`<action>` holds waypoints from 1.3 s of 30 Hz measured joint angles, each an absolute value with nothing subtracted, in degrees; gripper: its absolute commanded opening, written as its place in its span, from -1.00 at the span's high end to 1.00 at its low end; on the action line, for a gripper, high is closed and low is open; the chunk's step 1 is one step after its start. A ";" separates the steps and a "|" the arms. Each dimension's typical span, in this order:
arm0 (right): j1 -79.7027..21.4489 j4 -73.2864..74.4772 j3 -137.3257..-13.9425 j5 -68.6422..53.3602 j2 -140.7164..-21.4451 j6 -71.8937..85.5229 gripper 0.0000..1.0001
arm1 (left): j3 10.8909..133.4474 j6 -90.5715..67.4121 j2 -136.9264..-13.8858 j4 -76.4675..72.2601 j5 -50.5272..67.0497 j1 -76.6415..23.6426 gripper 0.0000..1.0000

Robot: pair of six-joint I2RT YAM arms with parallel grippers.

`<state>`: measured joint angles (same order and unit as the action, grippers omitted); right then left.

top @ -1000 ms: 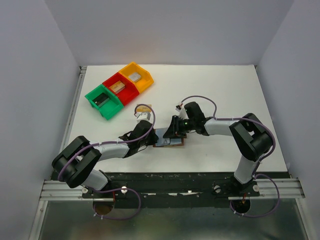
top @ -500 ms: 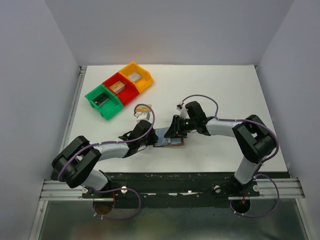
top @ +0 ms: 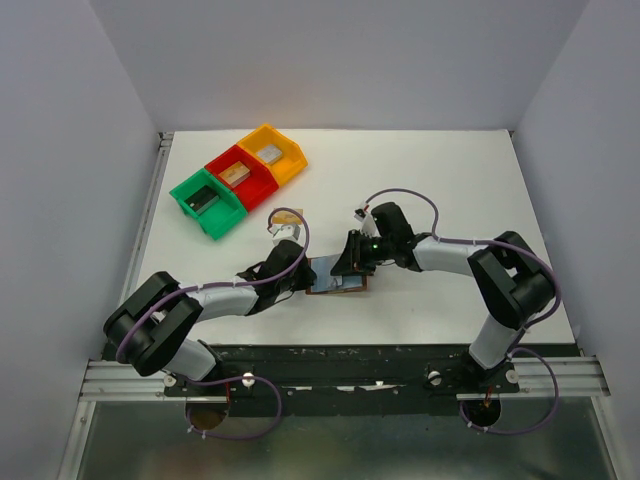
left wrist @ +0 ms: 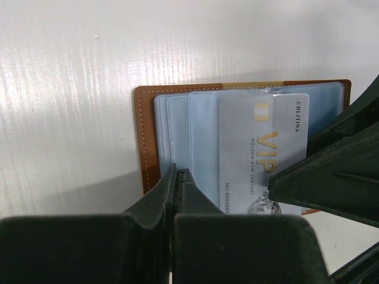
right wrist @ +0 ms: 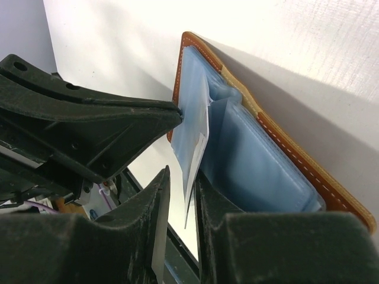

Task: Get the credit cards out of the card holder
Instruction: Remove the credit card from the card holder.

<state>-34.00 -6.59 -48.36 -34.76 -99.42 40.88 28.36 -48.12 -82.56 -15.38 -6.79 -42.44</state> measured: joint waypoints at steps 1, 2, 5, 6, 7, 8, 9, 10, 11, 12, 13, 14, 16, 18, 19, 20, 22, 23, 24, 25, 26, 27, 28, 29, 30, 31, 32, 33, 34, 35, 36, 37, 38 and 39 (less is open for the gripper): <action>-34.00 -6.44 -48.36 -34.61 -99.39 40.86 0.43 | 28.36 -48.12 -82.54 -15.38 -6.79 -42.44 1.00; -34.00 -6.31 -48.36 -34.41 -99.35 40.84 0.43 | 28.36 -48.12 -82.54 -15.38 -6.79 -42.44 1.00; -33.87 -6.15 -48.34 -34.09 -99.24 40.80 0.46 | 28.32 -48.14 -82.50 -15.38 -6.79 -42.44 1.00; -33.76 -6.07 -48.36 -33.95 -99.20 40.73 0.47 | 28.27 -48.16 -82.50 -15.38 -6.79 -42.44 1.00; -33.74 -6.02 -48.34 -33.89 -99.15 40.64 0.47 | 28.23 -48.18 -82.43 -15.35 -6.81 -42.44 1.00; -33.74 -5.93 -48.36 -33.80 -99.09 40.60 0.48 | 28.18 -48.21 -82.39 -15.33 -6.81 -42.44 1.00; -33.74 -5.82 -48.34 -33.69 -99.00 40.53 0.48 | 28.05 -48.27 -82.35 -15.38 -6.81 -42.41 1.00; -33.74 -5.80 -48.34 -33.69 -98.96 40.47 0.49 | 27.97 -48.29 -82.28 -15.38 -6.81 -42.37 1.00; -33.74 -5.78 -48.34 -33.67 -98.87 40.42 0.49 | 27.88 -48.31 -82.19 -15.35 -6.81 -42.35 1.00; -33.74 -5.74 -48.34 -33.65 -98.85 40.40 0.49 | 27.81 -48.31 -82.15 -15.33 -6.81 -42.33 1.00; -33.74 -5.72 -48.34 -33.63 -98.83 40.40 0.50 | 27.68 -48.34 -82.13 -15.29 -6.81 -42.33 1.00; -33.74 -5.65 -48.34 -33.61 -98.83 40.40 0.50 | 27.59 -48.36 -82.13 -15.31 -6.83 -42.33 1.00; -33.63 -5.48 -48.36 -33.50 -98.83 40.40 0.51 | 27.55 -48.38 -82.08 -15.33 -6.83 -42.33 1.00; -33.63 -5.39 -48.34 -33.43 -98.83 40.40 0.52 | 27.51 -48.51 -82.06 -15.35 -6.83 -42.33 1.00; -33.63 -5.37 -48.34 -33.41 -98.83 40.40 0.52 | 27.49 -48.53 -82.06 -15.35 -6.85 -42.33 1.00; -33.63 -5.37 -48.34 -33.39 -98.83 40.40 0.53 | 27.49 -48.53 -82.06 -15.35 -6.85 -42.33 1.00; -33.63 -5.30 -48.34 -33.26 -98.83 40.38 0.55 | 27.49 -48.53 -82.06 -15.33 -6.83 -42.22 1.00; -33.63 -5.28 -48.36 -33.23 -98.83 40.36 0.55 | 27.49 -48.53 -82.06 -15.31 -6.83 -42.19 1.00; -33.63 -5.13 -48.34 -33.17 -98.83 40.23 0.55 | 27.49 -48.53 -82.08 -15.27 -6.83 -42.17 1.00; -33.63 -5.04 -48.34 -33.12 -98.83 40.16 0.55 | 27.49 -48.60 -82.08 -15.22 -6.83 -42.11 1.00; -33.63 -4.86 -48.34 -33.01 -98.83 39.99 0.56 | 27.49 -48.64 -82.08 -15.22 -6.83 -42.09 1.00; -33.63 -4.56 -48.36 -32.80 -98.78 39.79 0.57 | 27.49 -48.73 -82.08 -15.20 -6.81 -42.06 1.00; -33.63 -4.27 -48.34 -32.60 -98.70 39.53 0.60 | 27.49 -48.75 -82.08 -15.20 -6.81 -42.06 1.00; -33.61 -4.03 -48.34 -32.42 -98.56 39.35 0.63 | 27.49 -48.80 -82.08 -15.20 -6.81 -42.06 1.00; -33.43 -3.73 -48.34 -32.27 -98.41 39.13 0.67 | 27.49 -48.90 -82.08 -15.16 -6.81 -42.06 1.00; -33.34 -3.33 -48.34 -32.12 -98.17 38.94 0.70 | 27.49 -48.93 -82.08 -15.16 -6.83 -42.06 1.00; -33.28 -3.05 -48.34 -31.97 -97.86 38.81 0.74 | 27.49 -48.97 -82.08 -15.16 -6.81 -42.06 1.00; -33.26 -2.87 -48.36 -31.75 -97.58 38.59 0.77 | 27.49 -48.99 -82.08 -15.14 -6.81 -42.06 1.00; -33.23 -2.63 -48.34 -31.51 -97.23 38.39 0.81 | 27.49 -49.12 -82.08 -15.14 -6.83 -42.06 1.00; -33.21 -2.26 -48.34 -31.27 -96.88 38.17 0.84 | 27.49 -49.17 -82.08 -15.11 -6.83 -42.06 1.00; -33.15 -1.89 -48.36 -31.03 -96.53 37.89 0.86 | 27.49 -49.21 -82.08 -15.09 -6.81 -42.06 1.00; -33.12 -1.43 -48.36 -30.79 -96.20 37.69 0.90 | 27.49 -49.30 -82.08 -15.07 -6.83 -42.06 1.00; -33.04 -0.86 -48.36 -30.55 -95.85 37.45 0.95 | 27.46 -49.36 -82.08 -15.07 -6.83 -42.06 1.00; -32.97 -0.25 -48.36 -30.24 -95.46 37.34 0.99 | 27.44 -49.39 -82.08 -15.09 -6.83 -42.06 1.00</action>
<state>-32.97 -0.25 -48.36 -30.24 -95.46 37.34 27.44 -49.39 -82.08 -15.09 -6.83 -42.06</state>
